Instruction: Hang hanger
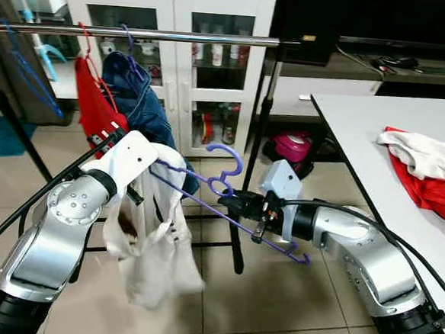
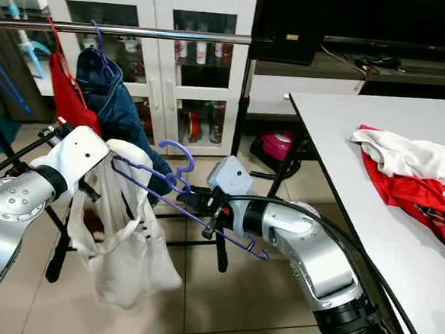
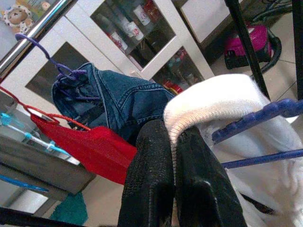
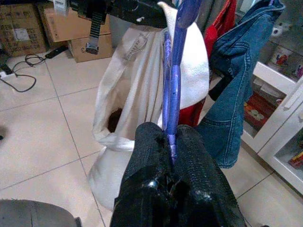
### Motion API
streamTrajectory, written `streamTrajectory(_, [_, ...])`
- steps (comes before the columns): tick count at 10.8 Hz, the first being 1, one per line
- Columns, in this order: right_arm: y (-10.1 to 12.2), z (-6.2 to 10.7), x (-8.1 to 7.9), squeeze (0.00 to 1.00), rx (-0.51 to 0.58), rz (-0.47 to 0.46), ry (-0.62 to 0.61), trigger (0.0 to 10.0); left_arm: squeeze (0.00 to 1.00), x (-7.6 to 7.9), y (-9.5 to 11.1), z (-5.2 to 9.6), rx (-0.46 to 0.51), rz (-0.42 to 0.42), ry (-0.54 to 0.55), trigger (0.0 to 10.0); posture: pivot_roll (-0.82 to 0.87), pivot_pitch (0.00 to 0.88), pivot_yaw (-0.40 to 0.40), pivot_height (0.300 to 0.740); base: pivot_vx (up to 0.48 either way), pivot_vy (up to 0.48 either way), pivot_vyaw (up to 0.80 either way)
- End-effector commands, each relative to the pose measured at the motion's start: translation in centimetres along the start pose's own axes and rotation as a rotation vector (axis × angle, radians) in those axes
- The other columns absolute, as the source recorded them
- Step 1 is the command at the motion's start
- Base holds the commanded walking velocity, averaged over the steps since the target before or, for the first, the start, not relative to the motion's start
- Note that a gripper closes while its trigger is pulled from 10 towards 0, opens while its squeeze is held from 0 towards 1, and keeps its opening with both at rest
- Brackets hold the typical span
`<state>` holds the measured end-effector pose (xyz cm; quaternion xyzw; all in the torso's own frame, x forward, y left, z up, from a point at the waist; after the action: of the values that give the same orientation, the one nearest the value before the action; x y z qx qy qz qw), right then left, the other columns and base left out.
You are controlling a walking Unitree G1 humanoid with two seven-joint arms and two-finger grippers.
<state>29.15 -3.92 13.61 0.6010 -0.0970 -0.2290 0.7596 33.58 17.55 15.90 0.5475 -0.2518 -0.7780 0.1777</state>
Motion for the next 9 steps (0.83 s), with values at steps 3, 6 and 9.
streamTrajectory(3, [0.2,0.0,-0.1,0.00,0.007,-0.006,-0.012,10.0,0.00,-0.1,2.5,0.1,0.089,0.146,0.010,0.0,0.00,0.000,0.019,0.740,0.000,0.000,0.00])
streamTrajectory(6, [0.0,-0.1,0.6,0.00,0.005,-0.036,-0.059,10.0,0.00,0.6,3.3,0.2,0.126,0.221,0.019,0.0,0.01,0.000,0.017,0.740,0.000,0.000,0.00])
streamTrajectory(9, [1.2,-0.2,2.0,0.00,0.074,-0.100,-0.132,10.0,0.00,1.2,2.4,1.0,0.079,0.212,0.014,0.0,0.01,0.000,0.016,0.740,0.000,0.000,0.00])
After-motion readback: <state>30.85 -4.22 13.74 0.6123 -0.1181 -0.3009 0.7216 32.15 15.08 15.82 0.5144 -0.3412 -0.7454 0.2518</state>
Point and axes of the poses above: a point about 5 cm out from each wrist's last joint towards the gripper, its own z axis pointing back from the gripper into the wrist, its own y axis along the axis of the wrist's last joint, x = y × z, the point moved 6 cm from there along -z, pointing out of the wrist towards the gripper, and after that the axes turned 12 degrees about -z, right-handed, at the moved point
